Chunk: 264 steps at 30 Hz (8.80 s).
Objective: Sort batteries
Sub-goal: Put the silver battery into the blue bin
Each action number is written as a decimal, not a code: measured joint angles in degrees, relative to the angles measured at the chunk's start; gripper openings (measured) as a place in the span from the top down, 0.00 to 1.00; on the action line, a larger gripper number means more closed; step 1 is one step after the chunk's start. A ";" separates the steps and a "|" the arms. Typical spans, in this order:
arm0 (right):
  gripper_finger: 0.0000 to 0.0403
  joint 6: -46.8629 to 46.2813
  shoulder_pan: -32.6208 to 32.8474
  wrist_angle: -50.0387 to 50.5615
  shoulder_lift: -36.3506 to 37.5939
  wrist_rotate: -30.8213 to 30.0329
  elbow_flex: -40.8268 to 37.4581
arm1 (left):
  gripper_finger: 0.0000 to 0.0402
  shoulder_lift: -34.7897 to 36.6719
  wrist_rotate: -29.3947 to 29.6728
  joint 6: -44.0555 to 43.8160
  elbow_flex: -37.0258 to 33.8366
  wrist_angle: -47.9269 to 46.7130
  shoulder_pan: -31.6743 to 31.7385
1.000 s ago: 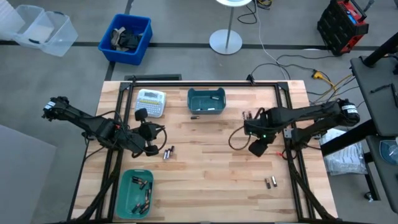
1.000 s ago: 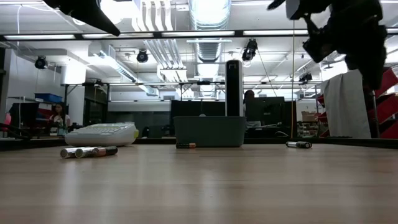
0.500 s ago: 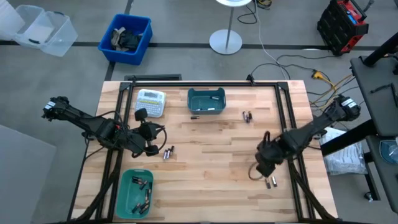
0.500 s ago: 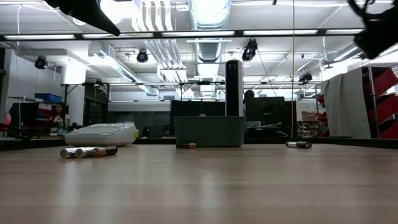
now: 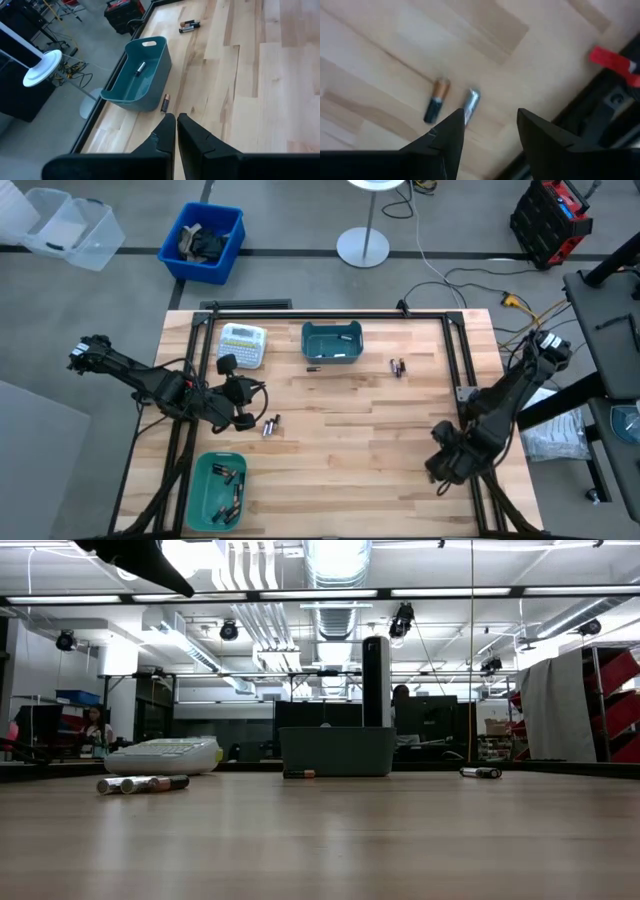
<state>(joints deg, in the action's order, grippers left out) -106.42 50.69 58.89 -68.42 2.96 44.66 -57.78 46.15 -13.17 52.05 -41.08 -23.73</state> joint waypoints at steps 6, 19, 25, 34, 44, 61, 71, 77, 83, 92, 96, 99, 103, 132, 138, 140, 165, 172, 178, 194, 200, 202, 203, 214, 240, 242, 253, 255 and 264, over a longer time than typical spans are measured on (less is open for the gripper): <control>0.59 -3.46 2.54 -1.26 0.00 -4.44 -0.58 | 1.00 0.00 -0.06 0.00 0.00 -0.03 0.00; 0.61 -6.62 5.58 -12.74 -7.51 -3.90 -2.07 | 1.00 0.00 -0.15 0.28 0.00 -0.28 0.00; 0.58 -7.75 5.58 -13.22 -11.74 0.26 -2.08 | 1.00 0.00 -0.17 0.66 0.00 -0.26 0.00; 0.58 -7.67 5.56 -13.40 -12.81 0.39 -2.47 | 1.00 0.00 -0.17 0.66 0.00 -0.05 0.00; 0.66 -7.43 5.56 -13.64 -12.74 -0.05 -4.59 | 1.00 0.00 -0.19 0.66 0.00 -0.09 0.00; 0.91 -7.96 5.56 -14.66 -12.62 -1.50 -8.13 | 1.00 0.00 -0.19 0.67 0.00 -0.13 0.00; 0.91 -11.48 5.00 -2.22 -8.45 -5.38 -3.10 | 1.00 0.01 -0.19 1.41 0.00 1.36 0.00; 0.91 -9.46 2.38 7.63 -4.59 -19.71 3.75 | 1.00 0.00 -0.19 2.21 0.00 1.60 0.00; 0.91 5.65 -5.99 5.65 -2.17 -41.83 5.84 | 1.00 -0.09 -0.19 2.30 -0.01 1.93 0.00; 0.91 53.41 -31.15 -15.95 -1.92 -53.55 6.74 | 1.00 -0.28 -0.08 4.99 -0.02 4.51 0.00; 0.90 80.14 -46.02 -33.18 -1.90 -42.06 6.72 | 1.00 -0.28 -0.04 7.91 -0.02 5.25 0.00; 0.90 93.78 -57.43 -45.28 -2.08 -28.60 6.72 | 1.00 -0.28 -0.04 9.12 -0.02 5.32 0.01; 0.91 100.59 -71.09 -57.15 -4.64 -9.44 6.72 | 1.00 -0.28 -0.02 9.25 -0.02 5.36 0.11; 0.76 99.74 -82.98 -68.78 -20.92 1.99 6.65 | 1.00 -0.28 -0.08 1.21 -0.02 5.49 0.11; 0.72 99.50 -82.91 -68.72 -20.81 1.99 6.65 | 0.99 -0.31 -0.22 -6.51 -0.02 5.29 0.11; 0.71 99.63 -82.28 -68.68 -20.58 1.96 6.65 | 0.99 -0.31 -0.62 -10.41 -0.02 4.83 0.11; 0.81 103.47 -78.04 -62.01 -13.00 2.03 13.00 | 1.00 -16.07 -17.21 -61.07 0.79 -6.14 2.05; 0.77 105.65 -78.53 -62.25 -13.05 2.01 13.10 | 1.00 -22.26 -26.66 -67.85 0.88 -8.17 4.39; 0.74 106.12 -78.65 -62.35 -13.05 1.99 13.10 | 1.00 -26.52 -32.41 -67.95 2.35 -11.48 6.74; 0.78 106.21 -78.63 -59.01 -13.05 1.99 13.10 | 0.84 -29.22 -34.60 -65.25 2.29 -11.30 6.97; 0.75 106.41 -78.60 -59.12 -13.05 1.97 13.10 | 0.74 -29.24 -33.13 -65.27 1.84 -11.19 6.97; 0.74 106.48 -78.61 -59.15 -13.05 1.96 13.10 | 0.73 -29.24 -33.13 -65.33 1.51 -11.19 6.95; 0.74 106.52 -78.61 -59.19 -13.05 1.96 13.10 | 0.72 -29.26 -33.13 -65.39 1.38 -11.19 6.95; 0.76 107.26 -78.61 -59.61 -13.05 1.95 13.10 | 0.72 -29.29 -33.11 -65.42 0.74 -9.70 6.95; 0.73 107.09 -78.61 -59.58 -13.07 1.90 13.10 | 0.72 -36.28 -35.19 -64.39 0.76 -8.47 6.94; 0.74 107.09 -78.61 -59.58 -13.07 1.90 13.10 | 0.72 -36.25 -35.19 -64.36 0.76 -8.49 6.95; 0.78 107.09 -78.63 -59.58 -13.07 1.90 13.10 | 0.72 -36.09 -36.29 -61.22 0.76 -7.60 6.63; 0.78 107.11 -78.63 -59.58 -13.07 1.90 13.10 | 0.72 -36.06 -36.28 -60.24 0.76 -7.48 6.58; 0.73 107.44 -78.63 -59.54 -13.07 1.92 13.10 | 0.72 -37.14 -36.23 -57.83 0.72 -6.67 6.58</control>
<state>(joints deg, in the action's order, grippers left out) 1.02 -27.94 -0.64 -81.49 4.89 57.76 -94.92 9.91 -70.99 52.77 -47.75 -17.15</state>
